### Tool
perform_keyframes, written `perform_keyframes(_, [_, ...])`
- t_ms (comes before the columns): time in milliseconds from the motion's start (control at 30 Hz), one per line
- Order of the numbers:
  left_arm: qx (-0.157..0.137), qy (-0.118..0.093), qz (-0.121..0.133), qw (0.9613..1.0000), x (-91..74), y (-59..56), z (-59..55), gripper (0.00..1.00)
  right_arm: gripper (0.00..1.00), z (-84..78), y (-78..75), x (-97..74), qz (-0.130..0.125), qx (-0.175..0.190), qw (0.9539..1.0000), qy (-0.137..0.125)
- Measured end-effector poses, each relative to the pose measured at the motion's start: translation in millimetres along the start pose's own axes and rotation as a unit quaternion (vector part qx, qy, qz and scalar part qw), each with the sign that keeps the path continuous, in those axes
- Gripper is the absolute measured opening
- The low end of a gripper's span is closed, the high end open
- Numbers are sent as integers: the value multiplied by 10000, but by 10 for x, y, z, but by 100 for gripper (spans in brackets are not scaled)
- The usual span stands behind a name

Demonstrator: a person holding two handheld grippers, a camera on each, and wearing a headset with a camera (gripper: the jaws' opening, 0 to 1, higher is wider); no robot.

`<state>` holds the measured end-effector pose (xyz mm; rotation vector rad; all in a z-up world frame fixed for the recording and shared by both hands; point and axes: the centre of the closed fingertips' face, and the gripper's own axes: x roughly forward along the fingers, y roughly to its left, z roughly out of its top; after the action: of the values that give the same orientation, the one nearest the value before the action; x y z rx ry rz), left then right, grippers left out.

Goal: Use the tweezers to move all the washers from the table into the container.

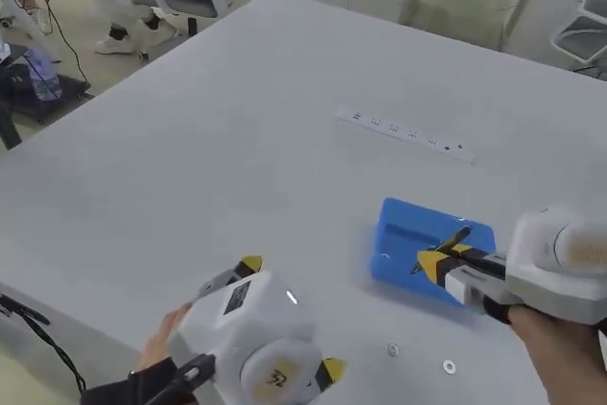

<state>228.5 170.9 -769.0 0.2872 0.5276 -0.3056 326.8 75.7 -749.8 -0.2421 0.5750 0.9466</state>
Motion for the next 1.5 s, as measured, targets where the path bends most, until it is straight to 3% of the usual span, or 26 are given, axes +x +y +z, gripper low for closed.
perform_keyframes(300, [-173, -127, -22, 9998, -5, -1, 41, 90, 6, -408, 196, 14, 189, 242, 9989, 343])
perform_keyframes(467, [-230, -149, -6, 9996, -12, 7, 47, 86, 6, -626, 260, 24, 120, 177, 9981, 570])
perform_keyframes(900, [-215, -152, -7, 9997, -11, 4, 40, 86, 6, -713, 261, 102, 98, 298, 9971, 697])
perform_keyframes(1067, [-203, -129, -17, 9997, -8, 1, 34, 87, 6, -796, 243, 154, 71, 160, 9965, 815])
perform_keyframes(1500, [-159, -114, -1, 9998, -5, 4, 33, 86, 5, -792, 240, 143, -16, 97, 9983, 582])
